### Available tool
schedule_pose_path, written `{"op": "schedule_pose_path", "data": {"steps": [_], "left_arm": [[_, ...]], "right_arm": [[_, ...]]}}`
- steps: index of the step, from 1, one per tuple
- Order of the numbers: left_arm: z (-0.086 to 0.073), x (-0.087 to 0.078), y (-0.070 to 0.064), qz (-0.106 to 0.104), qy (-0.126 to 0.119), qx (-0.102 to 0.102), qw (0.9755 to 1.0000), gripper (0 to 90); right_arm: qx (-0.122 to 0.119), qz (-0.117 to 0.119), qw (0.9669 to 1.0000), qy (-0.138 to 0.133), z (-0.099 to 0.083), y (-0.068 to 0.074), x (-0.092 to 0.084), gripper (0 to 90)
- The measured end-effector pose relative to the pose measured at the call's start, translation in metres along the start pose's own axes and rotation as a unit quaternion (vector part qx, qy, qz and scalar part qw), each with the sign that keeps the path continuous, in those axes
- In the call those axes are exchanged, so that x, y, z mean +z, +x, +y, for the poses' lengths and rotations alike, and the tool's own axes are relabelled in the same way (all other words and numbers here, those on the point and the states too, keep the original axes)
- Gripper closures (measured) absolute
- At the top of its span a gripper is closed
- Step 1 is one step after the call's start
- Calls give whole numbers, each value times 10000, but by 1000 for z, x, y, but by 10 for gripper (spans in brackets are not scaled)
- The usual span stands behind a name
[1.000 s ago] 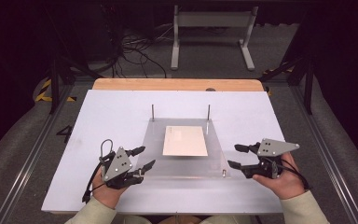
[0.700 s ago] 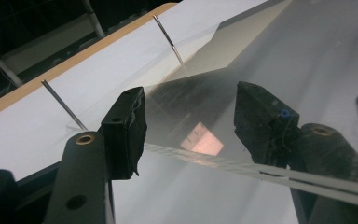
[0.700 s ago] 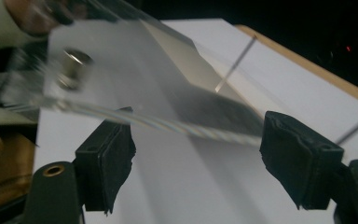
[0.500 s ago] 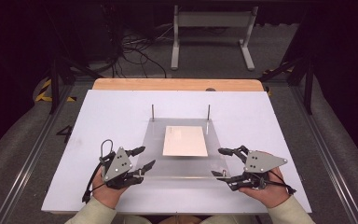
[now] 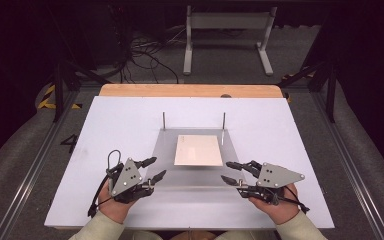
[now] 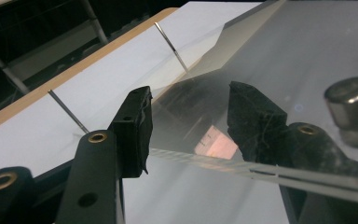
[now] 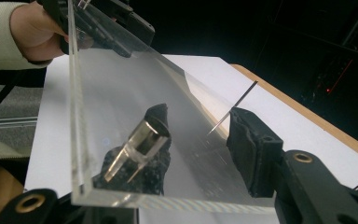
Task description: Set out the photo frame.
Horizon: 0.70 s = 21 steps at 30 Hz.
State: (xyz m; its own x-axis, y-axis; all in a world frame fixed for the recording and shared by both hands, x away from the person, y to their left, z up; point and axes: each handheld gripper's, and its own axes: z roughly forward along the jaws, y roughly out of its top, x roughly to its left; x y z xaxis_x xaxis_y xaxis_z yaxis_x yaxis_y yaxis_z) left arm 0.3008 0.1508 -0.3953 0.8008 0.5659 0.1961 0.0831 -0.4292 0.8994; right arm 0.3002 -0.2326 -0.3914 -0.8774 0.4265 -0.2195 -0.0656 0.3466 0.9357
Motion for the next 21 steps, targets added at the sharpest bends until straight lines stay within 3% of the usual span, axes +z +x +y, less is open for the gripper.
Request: {"op": "schedule_pose_path", "data": {"steps": [9, 16, 21], "left_arm": [[12, -14, -4, -243, -63, 98, 9996, 541], [23, -28, -9, -415, -67, 177, 9990, 570], [32, -39, -12, -525, -173, 162, 9983, 587]], "right_arm": [[268, 110, 9995, 85, 17, 3, -15, 562], [316, 144, 9994, 86, 30, 12, -26, 573], [240, 105, 9996, -73, 40, 18, -35, 589]]}}
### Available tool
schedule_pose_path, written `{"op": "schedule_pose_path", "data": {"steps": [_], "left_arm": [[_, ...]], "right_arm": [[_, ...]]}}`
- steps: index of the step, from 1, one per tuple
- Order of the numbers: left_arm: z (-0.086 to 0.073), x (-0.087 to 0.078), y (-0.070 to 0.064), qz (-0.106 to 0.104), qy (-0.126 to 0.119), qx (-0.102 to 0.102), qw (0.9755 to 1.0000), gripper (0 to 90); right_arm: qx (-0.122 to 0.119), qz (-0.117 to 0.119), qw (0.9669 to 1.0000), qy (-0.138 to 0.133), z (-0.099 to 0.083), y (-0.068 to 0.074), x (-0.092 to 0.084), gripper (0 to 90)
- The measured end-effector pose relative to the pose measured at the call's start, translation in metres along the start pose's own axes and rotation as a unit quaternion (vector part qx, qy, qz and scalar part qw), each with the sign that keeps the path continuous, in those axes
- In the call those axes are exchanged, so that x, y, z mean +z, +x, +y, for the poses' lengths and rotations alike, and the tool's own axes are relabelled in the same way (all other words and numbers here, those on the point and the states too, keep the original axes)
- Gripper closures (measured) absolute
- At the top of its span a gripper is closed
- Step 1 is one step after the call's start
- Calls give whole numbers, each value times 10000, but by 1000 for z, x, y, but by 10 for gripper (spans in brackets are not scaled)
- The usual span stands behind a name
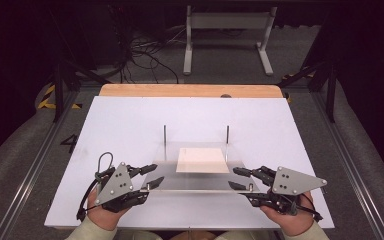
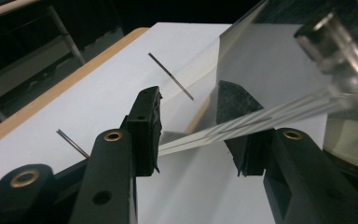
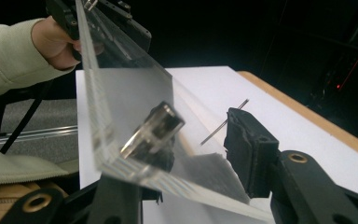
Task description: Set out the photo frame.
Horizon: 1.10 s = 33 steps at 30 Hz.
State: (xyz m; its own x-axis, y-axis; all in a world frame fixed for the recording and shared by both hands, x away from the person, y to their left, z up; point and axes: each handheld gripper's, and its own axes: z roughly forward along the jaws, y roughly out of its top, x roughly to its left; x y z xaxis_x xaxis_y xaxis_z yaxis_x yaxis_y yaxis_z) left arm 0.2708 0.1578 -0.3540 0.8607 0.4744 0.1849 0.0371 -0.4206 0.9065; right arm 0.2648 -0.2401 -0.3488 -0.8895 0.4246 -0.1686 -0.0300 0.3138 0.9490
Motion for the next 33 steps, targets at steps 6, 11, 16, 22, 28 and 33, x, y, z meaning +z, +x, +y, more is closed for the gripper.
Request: {"op": "schedule_pose_path", "data": {"steps": [6, 11, 16, 22, 28, 33], "left_arm": [[7, -6, 0, -23, -122, -6, 9999, 594], [11, -4, 9, 110, -300, -106, 9994, 586], [12, 1, 21, 330, -491, -398, 9975, 527], [9, 3, 32, 397, -728, -683, 9942, 482], [-1, 4, 39, 548, -642, -828, 9930, 414], [-13, 6, 43, 622, -439, -924, 9928, 407]], "right_arm": [[-61, -32, 9997, -223, 7, 3, -6, 595], [-168, -166, 9987, -441, 9, -3, -2, 596], [-143, -184, 9971, -722, 13, -11, 6, 606], [-97, -198, 9955, -923, 19, -25, 11, 604], [-106, -334, 9940, -1031, 23, -33, 14, 596], [-39, -622, 9931, -994, 23, -42, 17, 574]]}}
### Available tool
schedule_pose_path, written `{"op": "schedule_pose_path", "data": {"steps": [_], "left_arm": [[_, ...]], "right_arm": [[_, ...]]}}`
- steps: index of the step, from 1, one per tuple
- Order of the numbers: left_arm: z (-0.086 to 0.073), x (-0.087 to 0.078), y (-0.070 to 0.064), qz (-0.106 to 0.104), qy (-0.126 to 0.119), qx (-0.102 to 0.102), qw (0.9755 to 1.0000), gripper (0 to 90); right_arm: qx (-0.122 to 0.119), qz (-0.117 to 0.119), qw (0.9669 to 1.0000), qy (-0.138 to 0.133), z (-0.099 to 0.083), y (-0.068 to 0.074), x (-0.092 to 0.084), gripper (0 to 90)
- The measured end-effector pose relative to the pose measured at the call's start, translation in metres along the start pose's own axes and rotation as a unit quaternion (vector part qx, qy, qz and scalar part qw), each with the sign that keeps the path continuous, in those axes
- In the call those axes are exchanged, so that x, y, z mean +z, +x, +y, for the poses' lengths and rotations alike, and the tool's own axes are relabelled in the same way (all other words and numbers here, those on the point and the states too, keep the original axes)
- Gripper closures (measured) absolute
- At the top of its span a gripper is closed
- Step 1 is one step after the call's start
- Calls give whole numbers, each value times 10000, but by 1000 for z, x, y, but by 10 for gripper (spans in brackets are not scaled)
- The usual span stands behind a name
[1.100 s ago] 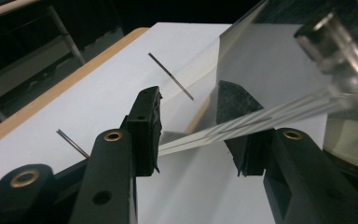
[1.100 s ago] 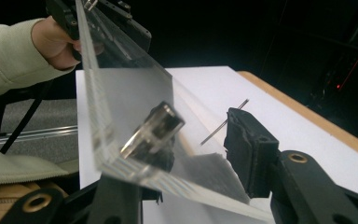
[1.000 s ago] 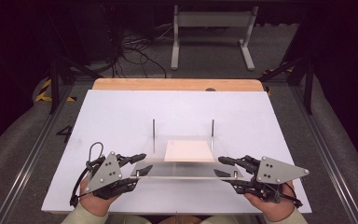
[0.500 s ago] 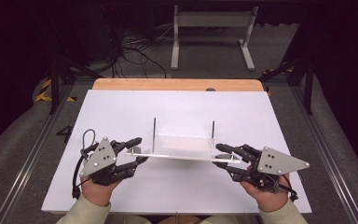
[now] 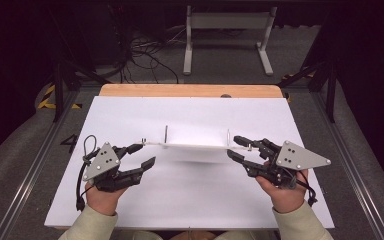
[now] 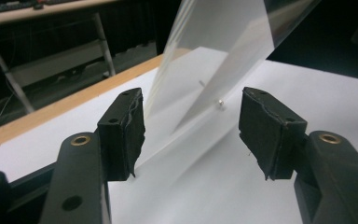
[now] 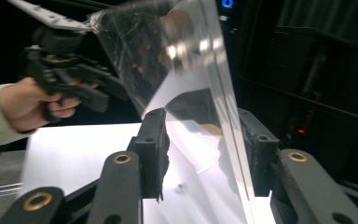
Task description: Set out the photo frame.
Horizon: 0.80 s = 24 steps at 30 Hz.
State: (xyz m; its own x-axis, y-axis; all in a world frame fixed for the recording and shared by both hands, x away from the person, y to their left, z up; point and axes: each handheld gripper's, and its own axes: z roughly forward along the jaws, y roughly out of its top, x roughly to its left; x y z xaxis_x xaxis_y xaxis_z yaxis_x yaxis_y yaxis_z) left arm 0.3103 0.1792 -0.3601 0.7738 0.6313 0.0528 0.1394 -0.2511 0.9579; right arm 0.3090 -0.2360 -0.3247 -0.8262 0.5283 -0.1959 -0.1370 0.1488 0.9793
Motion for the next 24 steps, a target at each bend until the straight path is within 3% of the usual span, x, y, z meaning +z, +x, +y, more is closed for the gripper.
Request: {"op": "schedule_pose_path", "data": {"steps": [7, 14, 24], "left_arm": [[-20, 6, 10, 20, 280, -261, 9993, 398], [-28, 15, 15, 28, 521, -311, 9982, 381], [-38, 18, 22, 30, 763, -442, 9961, 347]], "right_arm": [[66, -298, 9995, -6, 0, -16, 6, 581], [92, -510, 9986, -60, 5, -33, 17, 578], [181, -763, 9969, 83, 12, -58, 32, 575]]}}
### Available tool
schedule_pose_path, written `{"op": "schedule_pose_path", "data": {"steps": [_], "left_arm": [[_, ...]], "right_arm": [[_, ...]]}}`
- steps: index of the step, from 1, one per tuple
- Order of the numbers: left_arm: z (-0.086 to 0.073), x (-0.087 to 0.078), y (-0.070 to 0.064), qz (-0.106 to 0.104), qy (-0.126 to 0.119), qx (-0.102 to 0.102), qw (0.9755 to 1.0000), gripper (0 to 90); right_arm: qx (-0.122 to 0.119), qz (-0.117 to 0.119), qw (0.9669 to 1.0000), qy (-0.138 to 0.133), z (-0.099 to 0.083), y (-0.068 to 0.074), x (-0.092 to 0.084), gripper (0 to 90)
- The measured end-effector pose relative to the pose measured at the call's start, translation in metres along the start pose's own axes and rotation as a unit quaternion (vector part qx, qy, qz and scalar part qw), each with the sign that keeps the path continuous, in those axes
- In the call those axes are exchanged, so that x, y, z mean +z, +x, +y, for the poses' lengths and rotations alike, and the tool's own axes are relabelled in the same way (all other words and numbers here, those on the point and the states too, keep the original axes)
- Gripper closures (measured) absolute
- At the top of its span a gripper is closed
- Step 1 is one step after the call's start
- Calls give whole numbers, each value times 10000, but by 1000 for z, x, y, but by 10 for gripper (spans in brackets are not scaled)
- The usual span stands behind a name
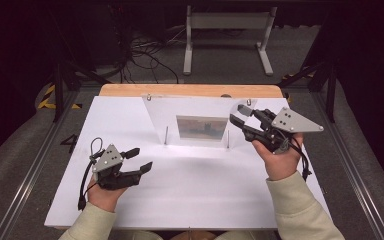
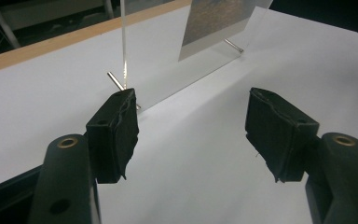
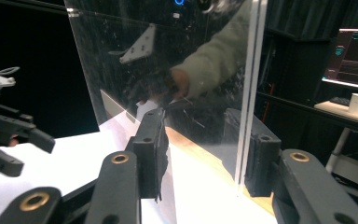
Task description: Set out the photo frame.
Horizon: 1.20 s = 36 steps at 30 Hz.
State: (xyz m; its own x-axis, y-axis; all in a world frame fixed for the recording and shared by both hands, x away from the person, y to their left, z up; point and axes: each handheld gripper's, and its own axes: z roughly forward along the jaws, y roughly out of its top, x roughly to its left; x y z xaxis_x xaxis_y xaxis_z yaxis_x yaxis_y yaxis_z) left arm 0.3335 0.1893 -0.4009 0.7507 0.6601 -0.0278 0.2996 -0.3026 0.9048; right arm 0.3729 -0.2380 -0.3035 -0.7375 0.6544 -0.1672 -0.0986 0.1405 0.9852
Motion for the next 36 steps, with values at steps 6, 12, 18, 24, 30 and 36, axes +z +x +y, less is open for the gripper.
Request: {"op": "schedule_pose_path", "data": {"steps": [6, 12, 18, 24, 30, 36], "left_arm": [[-2, 1, 2, -16, 42, -41, 10000, 340], [-3, 2, 3, -36, 67, -41, 10000, 335], [-4, 0, 6, -21, 65, -69, 10000, 330], [-5, 0, 7, -49, 72, -129, 9999, 325], [-5, 1, 8, -73, 80, -112, 9999, 323], [-6, 1, 8, -97, 85, -167, 9998, 320]], "right_arm": [[24, -181, 9997, 132, -2, -12, 10, 583], [119, -316, 9991, 271, -8, -22, 19, 585], [221, -431, 9976, 496, -18, -32, 27, 594], [279, -569, 9960, 627, -28, -42, 33, 620], [508, -658, 9945, 634, -35, -50, 38, 637], [598, -728, 9928, 746, -42, -57, 42, 661]]}}
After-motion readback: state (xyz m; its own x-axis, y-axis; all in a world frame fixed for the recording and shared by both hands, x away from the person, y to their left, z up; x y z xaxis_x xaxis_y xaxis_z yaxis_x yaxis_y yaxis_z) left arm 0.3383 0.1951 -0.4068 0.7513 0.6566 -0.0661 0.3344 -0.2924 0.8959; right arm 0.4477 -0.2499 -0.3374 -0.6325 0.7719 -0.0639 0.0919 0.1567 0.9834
